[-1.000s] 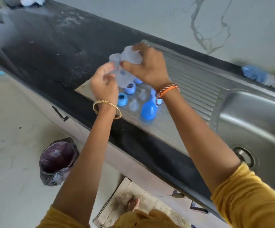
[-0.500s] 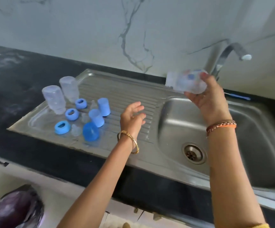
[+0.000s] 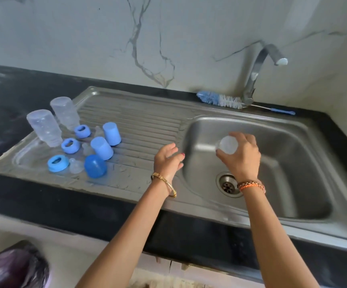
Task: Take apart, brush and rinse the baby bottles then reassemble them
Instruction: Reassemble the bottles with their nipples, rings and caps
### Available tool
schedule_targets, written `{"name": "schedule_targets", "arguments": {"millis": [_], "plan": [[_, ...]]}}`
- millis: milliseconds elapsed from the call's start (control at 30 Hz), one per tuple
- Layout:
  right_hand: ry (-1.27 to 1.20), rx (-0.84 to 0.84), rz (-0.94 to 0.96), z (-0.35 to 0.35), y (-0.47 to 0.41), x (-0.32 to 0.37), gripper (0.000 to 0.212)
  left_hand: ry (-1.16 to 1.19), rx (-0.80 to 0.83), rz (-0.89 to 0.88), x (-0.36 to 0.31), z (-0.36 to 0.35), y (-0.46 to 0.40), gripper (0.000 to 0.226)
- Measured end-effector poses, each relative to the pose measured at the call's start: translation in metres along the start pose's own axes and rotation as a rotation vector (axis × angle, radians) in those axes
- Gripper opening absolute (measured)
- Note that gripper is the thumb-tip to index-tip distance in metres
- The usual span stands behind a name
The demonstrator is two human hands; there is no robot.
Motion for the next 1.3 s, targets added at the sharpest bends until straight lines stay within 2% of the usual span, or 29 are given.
{"name": "schedule_targets", "arguments": {"millis": [33,67,133,200,267,333,433,567,633,733,800,967,1133,1233,1300], "plan": [[-0.146,0.041,-0.055,-0.005,0.008,-0.003,0.046,0.008,0.011,0.024,0.002,0.000,0.001,0.042],[-0.179,0.058,-0.043,-0.009,0.016,0.000,0.040,0.014,0.032,0.048,0.002,-0.001,0.003,0.045],[-0.475,0.152,-0.228,-0.019,0.028,0.000,0.023,0.037,0.084,0.081,0.000,0.000,0.007,0.052],[-0.596,0.317,-0.369,-0.038,0.039,-0.001,0.012,0.072,0.117,0.075,-0.004,0.005,0.007,0.059],[-0.682,0.503,-0.439,-0.058,0.059,0.000,0.014,0.064,0.127,0.011,-0.011,0.013,0.005,0.060],[-0.750,0.632,-0.540,-0.078,0.078,-0.004,0.016,0.000,0.101,-0.125,-0.019,0.026,0.002,0.055],[-0.648,0.793,-0.538,-0.101,0.096,-0.009,0.016,-0.133,0.032,-0.339,-0.028,0.050,0.003,0.040],[-0.388,0.894,-0.325,-0.118,0.106,-0.011,0.020,-0.362,-0.020,-0.488,-0.025,0.080,0.002,0.058],[-0.174,0.884,-0.139,-0.124,0.108,-0.012,0.027,-0.439,-0.016,-0.516,-0.021,0.092,-0.001,0.055],[0.214,0.780,0.145,-0.132,0.107,-0.010,0.030,-0.526,0.023,-0.540,-0.017,0.102,-0.002,0.058],[0.311,0.752,0.232,-0.136,0.108,-0.007,0.028,-0.545,0.062,-0.540,-0.015,0.105,-0.002,0.062],[0.370,0.732,0.272,-0.139,0.105,-0.006,0.028,-0.587,0.074,-0.532,-0.014,0.109,-0.004,0.062],[0.353,0.709,0.223,-0.135,0.099,-0.004,0.032,-0.635,0.098,-0.512,-0.015,0.109,-0.006,0.069],[0.272,0.594,0.249,-0.123,0.093,0.014,0.035,-0.586,0.064,-0.499,-0.019,0.113,-0.002,0.075],[0.147,0.491,0.332,-0.113,0.094,0.039,0.032,-0.497,-0.012,-0.531,-0.028,0.120,0.008,0.069]]}}
Point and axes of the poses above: each hand's wrist, its own y-axis away from the middle knuckle, its own z-axis out of the back of the hand, x = y × z, the point moved 5 cm from there along -y, towards the middle knuckle, and after that the axes turned 1 degree about -y, right-handed, at the moved point
